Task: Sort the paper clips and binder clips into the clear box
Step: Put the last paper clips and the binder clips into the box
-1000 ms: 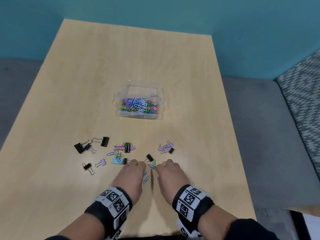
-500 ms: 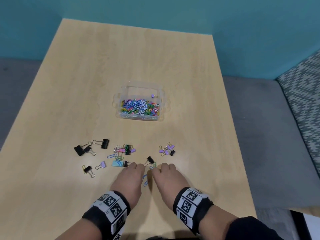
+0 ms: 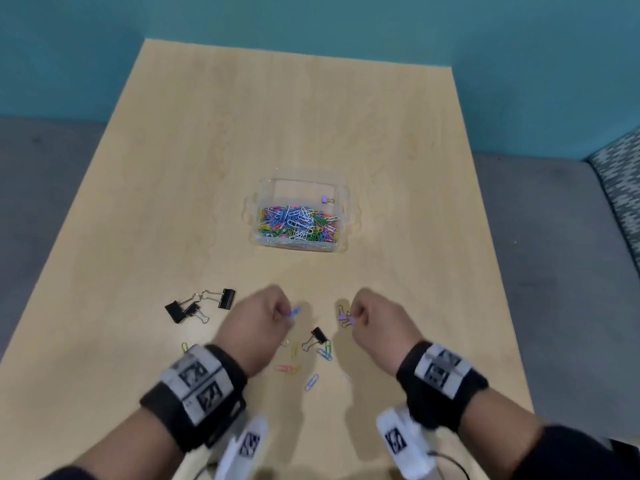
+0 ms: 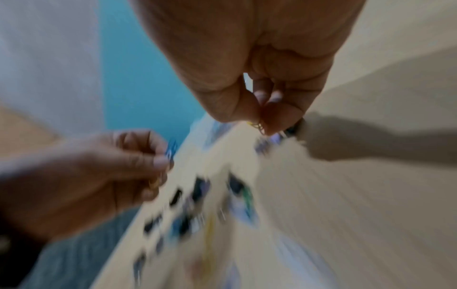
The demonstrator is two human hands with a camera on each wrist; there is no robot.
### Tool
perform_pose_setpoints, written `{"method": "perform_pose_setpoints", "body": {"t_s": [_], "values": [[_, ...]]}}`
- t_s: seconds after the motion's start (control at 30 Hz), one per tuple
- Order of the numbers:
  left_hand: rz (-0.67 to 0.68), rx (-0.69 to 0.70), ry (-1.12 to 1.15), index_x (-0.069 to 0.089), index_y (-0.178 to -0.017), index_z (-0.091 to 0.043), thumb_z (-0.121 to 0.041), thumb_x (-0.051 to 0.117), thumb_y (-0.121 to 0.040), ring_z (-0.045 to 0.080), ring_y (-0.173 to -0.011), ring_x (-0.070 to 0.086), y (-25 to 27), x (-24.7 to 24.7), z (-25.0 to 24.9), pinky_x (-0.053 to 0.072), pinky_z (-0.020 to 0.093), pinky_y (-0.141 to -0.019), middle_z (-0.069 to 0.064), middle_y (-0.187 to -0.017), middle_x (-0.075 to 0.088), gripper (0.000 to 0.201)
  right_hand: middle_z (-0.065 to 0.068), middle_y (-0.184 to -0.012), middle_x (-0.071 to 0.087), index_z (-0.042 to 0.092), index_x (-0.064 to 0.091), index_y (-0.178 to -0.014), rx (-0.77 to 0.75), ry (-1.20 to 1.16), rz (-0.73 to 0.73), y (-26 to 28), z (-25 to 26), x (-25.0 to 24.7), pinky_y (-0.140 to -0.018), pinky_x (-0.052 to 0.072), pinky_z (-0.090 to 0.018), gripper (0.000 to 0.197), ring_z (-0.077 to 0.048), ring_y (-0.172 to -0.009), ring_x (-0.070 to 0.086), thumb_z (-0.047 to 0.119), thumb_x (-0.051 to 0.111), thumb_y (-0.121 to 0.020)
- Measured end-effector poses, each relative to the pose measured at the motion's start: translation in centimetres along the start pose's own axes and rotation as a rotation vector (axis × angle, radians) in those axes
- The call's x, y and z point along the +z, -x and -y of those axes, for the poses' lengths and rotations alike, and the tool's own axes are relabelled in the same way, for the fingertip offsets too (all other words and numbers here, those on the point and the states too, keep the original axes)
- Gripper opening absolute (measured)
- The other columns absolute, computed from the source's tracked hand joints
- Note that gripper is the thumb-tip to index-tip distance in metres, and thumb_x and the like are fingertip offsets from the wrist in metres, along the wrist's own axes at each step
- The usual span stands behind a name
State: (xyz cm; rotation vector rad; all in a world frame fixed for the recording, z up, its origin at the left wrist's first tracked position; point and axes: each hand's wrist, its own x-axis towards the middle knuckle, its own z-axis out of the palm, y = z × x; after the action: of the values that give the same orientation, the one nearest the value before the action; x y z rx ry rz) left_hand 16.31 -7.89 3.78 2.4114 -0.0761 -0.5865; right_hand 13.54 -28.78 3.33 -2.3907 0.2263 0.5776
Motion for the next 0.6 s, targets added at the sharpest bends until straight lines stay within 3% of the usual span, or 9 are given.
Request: {"method": "perform_pose_setpoints", "body": {"t_s": [0.07,0.17,0.3,0.4,0.47,0.6], "values": [[-0.099,0.018,-0.022,0.055,-0.073,-0.019,-0.017,0.064,-0.079,0.018,-0.062,0.058,-3.7,-3.1,-1.3,0.044,0.028,-0.058,-0.004,-0.064,0.061,0.012,0.002,-0.068,0.058,0.022,0.05,-0.075,0.043,-0.142,-0.11,-3.5,1.7,-2.2,-0.053,0.041,-0.027,0.021,-0.023,-0.063,0.056,0.002,0.051,-0.07],[-0.159,0.032,-0.03,0.056,-0.075,-0.019,-0.015,0.065,-0.078,0.023,-0.069,0.062,-9.1,-6.0,-3.2,0.049,0.031,-0.065,0.002,-0.071,0.064,0.011,-0.005,-0.07,0.062,0.02,0.05,-0.071,0.012,-0.318,-0.177,-8.2,5.2,-4.4,-0.049,0.05,-0.034,0.021,-0.03,-0.062,0.064,0.0,0.05,-0.068],[-0.127,0.081,-0.033,0.06,-0.09,-0.02,-0.017,0.068,-0.077,0.02,-0.077,0.06,-11.9,-7.0,-4.5,0.048,0.031,-0.068,-0.002,-0.084,0.064,0.015,-0.002,-0.07,0.059,0.019,0.055,-0.08,0.0,-0.393,-0.125,-11.3,8.0,-5.2,-0.063,0.055,-0.036,0.021,-0.022,-0.056,0.059,-0.001,0.053,-0.074],[-0.195,0.098,-0.039,0.063,-0.101,-0.02,-0.02,0.068,-0.079,0.017,-0.081,0.057,-10.7,-8.0,-2.5,0.041,0.027,-0.072,-0.003,-0.094,0.062,0.023,-0.002,-0.082,0.061,0.02,0.058,-0.086,-0.092,-0.263,-0.166,-9.8,6.8,-5.1,-0.076,0.052,-0.038,0.017,-0.024,-0.073,0.058,0.005,0.057,-0.077],[-0.212,0.065,-0.077,0.064,-0.094,-0.02,-0.017,0.065,-0.081,0.018,-0.078,0.058,-8.6,-8.0,0.1,0.041,0.027,-0.07,-0.001,-0.09,0.062,0.013,-0.002,-0.091,0.061,0.017,0.062,-0.094,-0.148,-0.074,-0.16,-6.8,4.6,-4.0,-0.077,0.047,-0.033,0.018,-0.021,-0.081,0.057,0.007,0.054,-0.081],[-0.078,0.036,-0.256,0.063,-0.082,-0.019,-0.014,0.059,-0.082,0.02,-0.077,0.056,-3.4,-5.5,5.0,0.043,0.03,-0.067,-0.001,-0.085,0.056,0.007,0.002,-0.093,0.055,0.017,0.061,-0.1,-0.238,0.151,0.026,0.0,0.1,0.0,-0.072,0.042,-0.031,0.021,-0.021,-0.086,0.055,0.007,0.05,-0.085]]}}
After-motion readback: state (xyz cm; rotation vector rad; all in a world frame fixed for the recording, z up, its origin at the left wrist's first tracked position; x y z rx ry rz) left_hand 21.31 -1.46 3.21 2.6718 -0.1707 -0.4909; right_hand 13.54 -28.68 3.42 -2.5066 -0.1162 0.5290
